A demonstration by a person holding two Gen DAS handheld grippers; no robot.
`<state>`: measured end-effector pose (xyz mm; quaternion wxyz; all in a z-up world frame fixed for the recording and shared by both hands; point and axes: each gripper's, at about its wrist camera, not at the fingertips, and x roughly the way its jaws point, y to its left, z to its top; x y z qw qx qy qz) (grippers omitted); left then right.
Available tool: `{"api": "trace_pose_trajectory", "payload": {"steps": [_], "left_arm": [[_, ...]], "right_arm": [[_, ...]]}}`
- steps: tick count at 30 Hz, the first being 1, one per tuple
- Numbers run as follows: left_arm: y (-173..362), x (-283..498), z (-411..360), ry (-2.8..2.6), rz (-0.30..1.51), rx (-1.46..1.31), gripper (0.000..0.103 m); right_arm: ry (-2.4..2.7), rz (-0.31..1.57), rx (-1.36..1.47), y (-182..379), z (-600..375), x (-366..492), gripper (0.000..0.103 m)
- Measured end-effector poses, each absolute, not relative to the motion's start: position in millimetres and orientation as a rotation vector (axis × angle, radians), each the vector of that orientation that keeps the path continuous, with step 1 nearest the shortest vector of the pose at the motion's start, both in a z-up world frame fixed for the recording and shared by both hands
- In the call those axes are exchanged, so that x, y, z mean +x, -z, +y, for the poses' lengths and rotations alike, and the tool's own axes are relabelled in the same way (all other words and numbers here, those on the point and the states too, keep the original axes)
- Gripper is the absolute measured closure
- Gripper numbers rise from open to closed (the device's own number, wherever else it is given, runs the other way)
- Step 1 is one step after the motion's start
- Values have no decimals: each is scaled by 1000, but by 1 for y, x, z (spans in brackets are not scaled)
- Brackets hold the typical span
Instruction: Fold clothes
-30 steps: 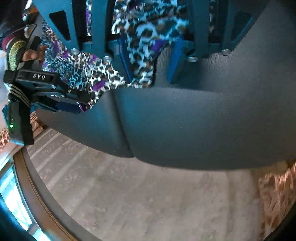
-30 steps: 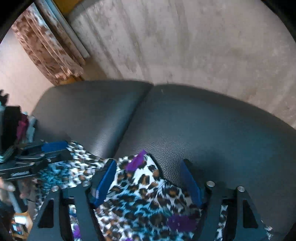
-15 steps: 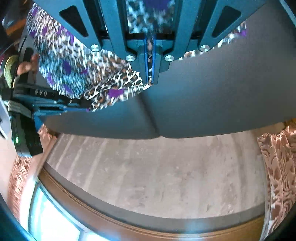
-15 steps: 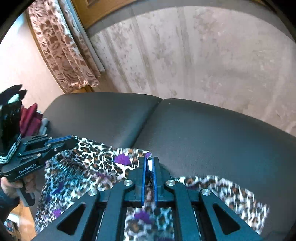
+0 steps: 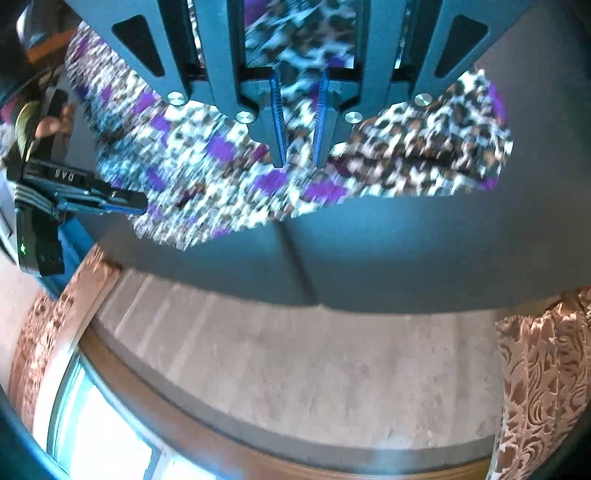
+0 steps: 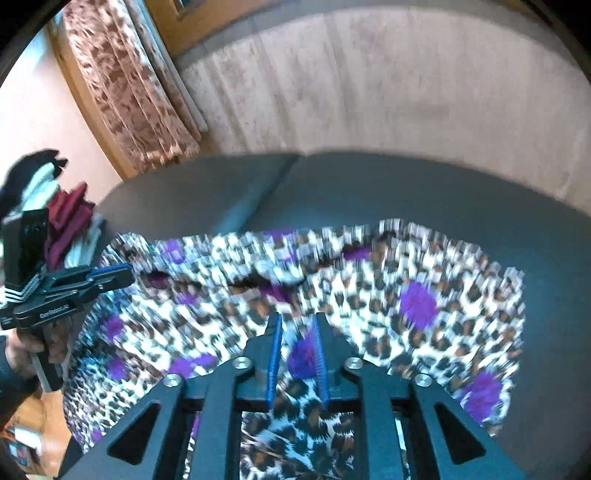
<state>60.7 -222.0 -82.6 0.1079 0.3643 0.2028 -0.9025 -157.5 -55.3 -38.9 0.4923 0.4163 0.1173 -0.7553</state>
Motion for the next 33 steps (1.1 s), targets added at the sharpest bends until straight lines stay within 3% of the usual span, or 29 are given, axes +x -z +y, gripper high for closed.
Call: {"api": "trace_pose_trajectory", "payload": {"steps": [4, 9, 12, 16, 18, 23, 27, 29, 33], "left_arm": [[91, 31, -219, 2621, 537, 1138, 86], [116, 15, -225, 2546, 379, 1160, 84], [117, 5, -227, 2505, 275, 1132, 82], [114, 0, -227, 2492, 271, 1125, 82], [109, 6, -227, 2480, 285, 1123, 73], [86, 20, -217, 2512, 289, 1024, 73], [70, 1, -197, 2619, 274, 1006, 71], [74, -16, -185, 2664, 264, 1052, 71], [101, -47, -180, 2686, 317, 1189, 71]], "right_arm": [[1835, 331, 947, 25, -87, -152, 70], [1857, 486, 1037, 68, -115, -148, 68], [1886, 380, 985, 79, -98, -136, 64], [1907, 388, 969, 80, -101, -134, 61], [1891, 372, 972, 79, -101, -136, 58], [1770, -3, 1118, 64, -71, -166, 22], [1744, -260, 1152, 50, -61, -201, 14], [1693, -322, 1205, 53, -69, -217, 5], [1622, -416, 1365, 84, -80, -244, 3]]}}
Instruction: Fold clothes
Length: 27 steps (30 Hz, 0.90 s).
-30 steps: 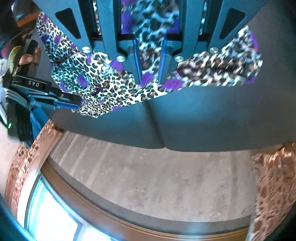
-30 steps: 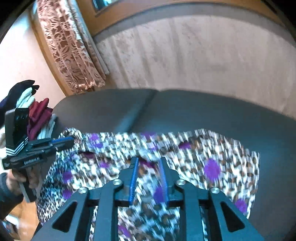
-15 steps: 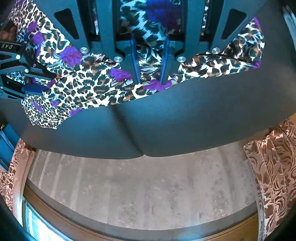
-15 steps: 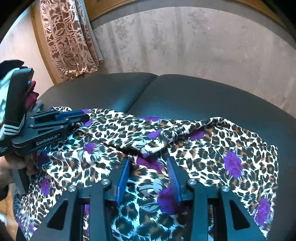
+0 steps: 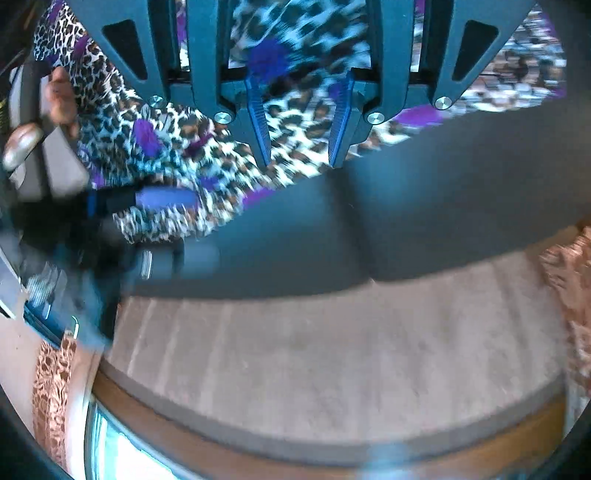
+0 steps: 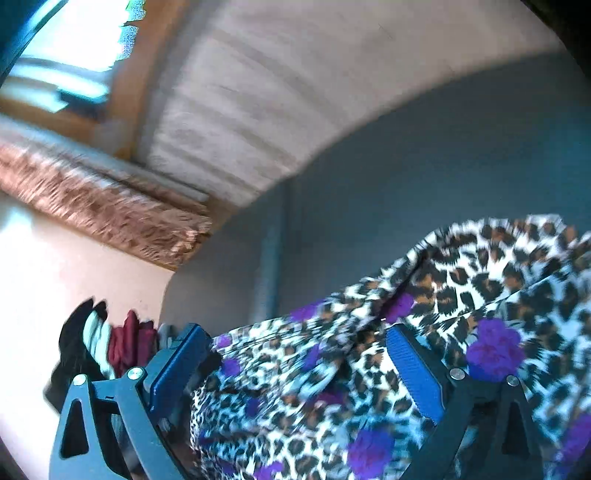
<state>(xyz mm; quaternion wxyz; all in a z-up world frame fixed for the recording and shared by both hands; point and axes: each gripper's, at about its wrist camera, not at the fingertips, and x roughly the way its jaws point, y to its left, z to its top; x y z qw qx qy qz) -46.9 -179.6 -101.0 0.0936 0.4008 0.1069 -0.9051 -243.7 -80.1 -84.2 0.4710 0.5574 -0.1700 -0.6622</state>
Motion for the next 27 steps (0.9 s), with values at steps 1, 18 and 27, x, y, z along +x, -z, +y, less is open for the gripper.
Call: {"api": "trace_pose_trajectory", "payload": {"steps": [1, 18, 27], "left_arm": [[106, -48, -183, 2689, 346, 1202, 70], [104, -30, -178, 2690, 386, 1141, 70], [102, 39, -272, 2462, 596, 1061, 68]], "right_arm": [[1617, -450, 1357, 85, -81, -248, 2], [1921, 50, 1158, 66, -123, -223, 0], [1986, 464, 1056, 95, -118, -188, 0]]}}
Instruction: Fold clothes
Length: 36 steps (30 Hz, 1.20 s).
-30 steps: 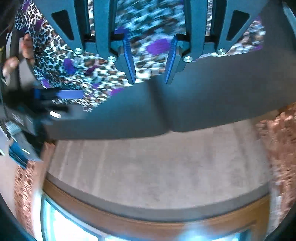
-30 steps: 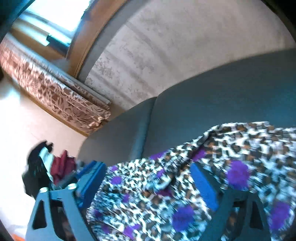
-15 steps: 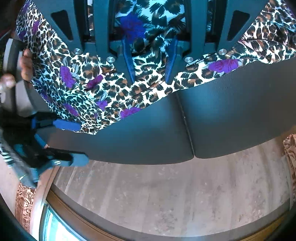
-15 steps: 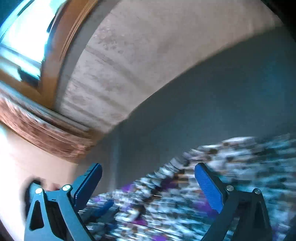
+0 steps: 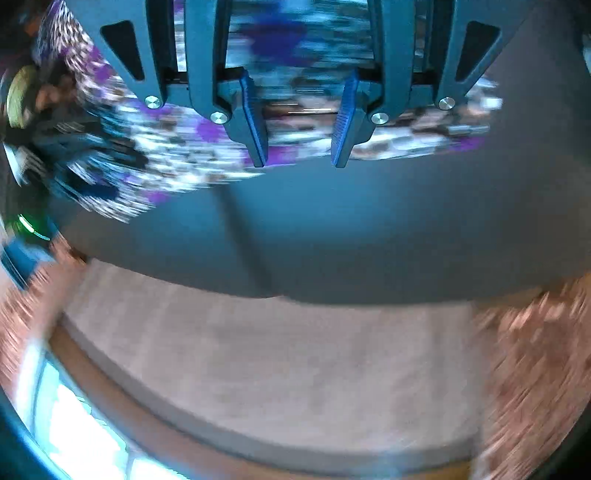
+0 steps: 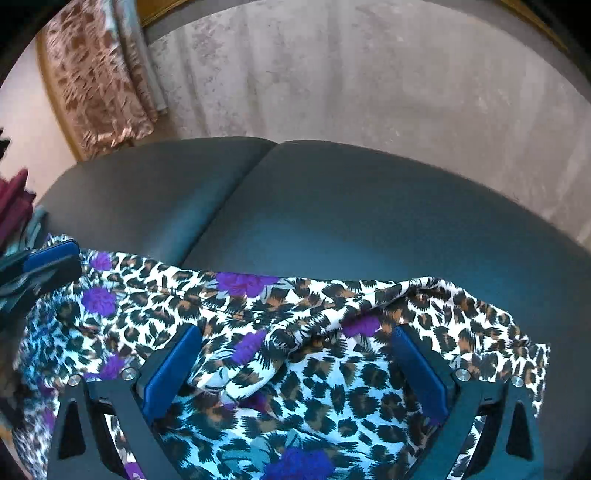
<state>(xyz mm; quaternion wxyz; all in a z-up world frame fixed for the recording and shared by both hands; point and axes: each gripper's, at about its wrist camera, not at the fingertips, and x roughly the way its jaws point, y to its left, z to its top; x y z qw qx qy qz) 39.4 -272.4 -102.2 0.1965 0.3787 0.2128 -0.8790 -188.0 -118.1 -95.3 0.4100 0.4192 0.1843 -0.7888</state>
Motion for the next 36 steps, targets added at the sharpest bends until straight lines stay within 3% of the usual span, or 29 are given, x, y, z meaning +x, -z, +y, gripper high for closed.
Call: {"api": "trace_pose_trajectory", "payload": {"steps": [5, 10, 16, 26, 32, 36], "left_arm": [[117, 41, -316, 2365, 612, 1017, 73], [113, 25, -326, 2279, 497, 1031, 71], [90, 86, -341, 2241, 730, 863, 70], [92, 145, -243, 2409, 489, 950, 70], [117, 161, -231, 2403, 587, 992, 70], [120, 165, -236, 2398, 622, 958, 70]], "right_arm": [[2009, 459, 1039, 98, -103, -187, 0], [2063, 453, 1022, 95, -105, -183, 0], [2092, 430, 1022, 94, -101, -187, 0], [2092, 438, 1015, 94, -104, -188, 0], [2072, 492, 1049, 83, -113, -189, 0], [1949, 522, 848, 33, -142, -139, 1]]}}
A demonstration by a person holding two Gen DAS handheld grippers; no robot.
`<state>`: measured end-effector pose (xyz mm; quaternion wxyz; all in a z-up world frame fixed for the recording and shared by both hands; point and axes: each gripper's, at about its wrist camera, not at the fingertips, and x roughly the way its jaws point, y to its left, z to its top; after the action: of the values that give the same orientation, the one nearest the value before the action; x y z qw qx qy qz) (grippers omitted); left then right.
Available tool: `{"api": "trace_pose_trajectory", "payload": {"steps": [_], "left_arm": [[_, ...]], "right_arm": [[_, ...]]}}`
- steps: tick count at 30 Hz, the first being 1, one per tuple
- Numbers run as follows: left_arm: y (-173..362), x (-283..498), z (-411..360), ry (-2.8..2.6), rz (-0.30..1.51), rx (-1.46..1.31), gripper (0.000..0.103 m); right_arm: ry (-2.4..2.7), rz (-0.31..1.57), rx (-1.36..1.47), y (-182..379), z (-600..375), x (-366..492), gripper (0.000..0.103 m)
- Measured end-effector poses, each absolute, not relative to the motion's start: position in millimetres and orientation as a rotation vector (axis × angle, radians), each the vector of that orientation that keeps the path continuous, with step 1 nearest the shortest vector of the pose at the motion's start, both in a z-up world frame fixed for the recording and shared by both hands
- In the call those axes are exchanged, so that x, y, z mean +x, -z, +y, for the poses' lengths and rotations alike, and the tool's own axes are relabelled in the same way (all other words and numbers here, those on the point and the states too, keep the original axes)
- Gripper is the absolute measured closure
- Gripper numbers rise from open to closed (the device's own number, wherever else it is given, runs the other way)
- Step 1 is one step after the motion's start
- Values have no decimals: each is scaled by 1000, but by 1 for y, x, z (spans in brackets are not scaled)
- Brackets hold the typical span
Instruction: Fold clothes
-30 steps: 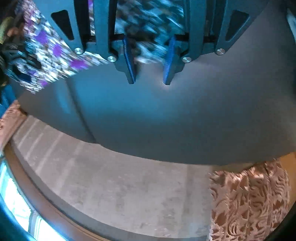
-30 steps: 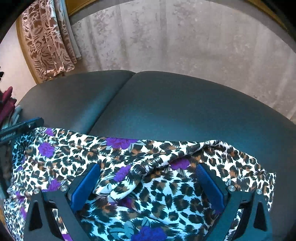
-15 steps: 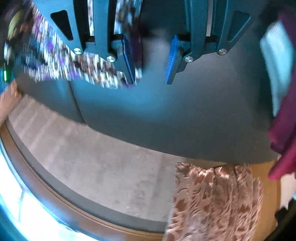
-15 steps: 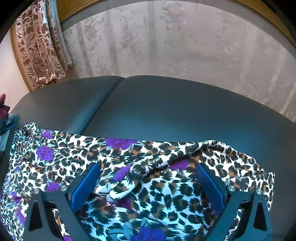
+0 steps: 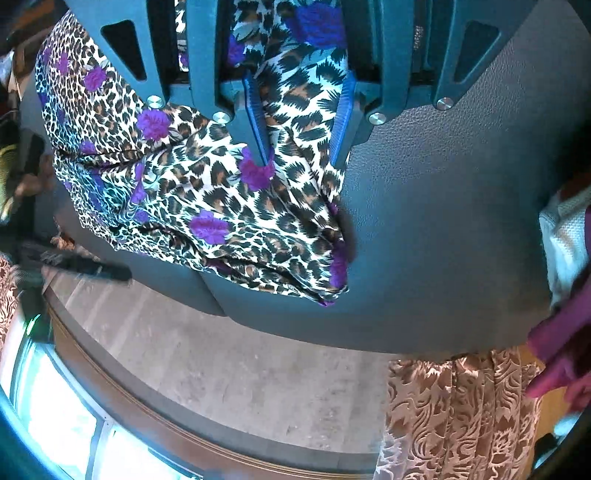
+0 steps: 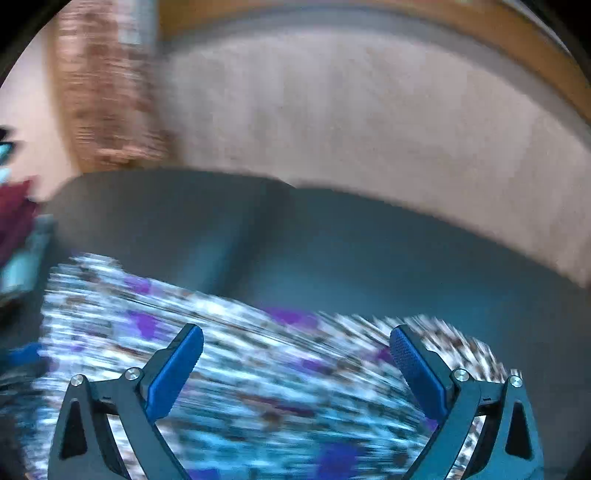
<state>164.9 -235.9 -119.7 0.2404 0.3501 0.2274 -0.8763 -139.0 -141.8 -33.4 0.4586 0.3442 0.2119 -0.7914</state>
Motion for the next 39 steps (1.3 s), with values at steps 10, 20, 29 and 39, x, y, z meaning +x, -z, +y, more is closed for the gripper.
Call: {"api": "trace_pose_trajectory", "payload": {"steps": [10, 20, 29, 39], "left_arm": [[119, 177, -219, 2398, 590, 928, 70], [123, 179, -210, 2374, 475, 919, 67], [122, 170, -218, 2328, 472, 973, 66], [94, 148, -219, 2366, 483, 979, 66]], "right_arm": [[1586, 1042, 607, 61, -298, -11, 0], [1755, 838, 782, 83, -336, -68, 0], [1808, 740, 837, 52, -291, -92, 0], [1908, 656, 925, 55, -92, -104, 0]]}}
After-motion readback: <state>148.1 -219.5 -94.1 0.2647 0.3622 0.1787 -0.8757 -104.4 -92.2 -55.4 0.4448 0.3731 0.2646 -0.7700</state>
